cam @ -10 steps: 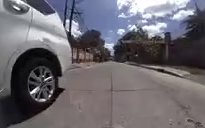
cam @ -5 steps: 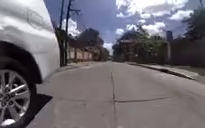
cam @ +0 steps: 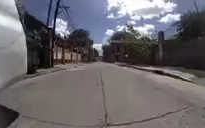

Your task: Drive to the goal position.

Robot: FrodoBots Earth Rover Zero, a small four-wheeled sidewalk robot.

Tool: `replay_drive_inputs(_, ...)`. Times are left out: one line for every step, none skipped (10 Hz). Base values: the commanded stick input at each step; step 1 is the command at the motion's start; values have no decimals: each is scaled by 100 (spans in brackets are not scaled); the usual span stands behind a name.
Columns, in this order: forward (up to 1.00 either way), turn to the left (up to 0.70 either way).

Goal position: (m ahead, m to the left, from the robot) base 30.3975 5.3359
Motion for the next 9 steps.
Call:
replay_drive_inputs(100,0)
replay_drive_inputs(100,0)
replay_drive_inputs(100,0)
replay_drive_inputs(100,0)
replay_drive_inputs(100,0)
replay_drive_inputs(100,0)
replay_drive_inputs(100,2)
replay_drive_inputs(100,8)
replay_drive_inputs(100,27)
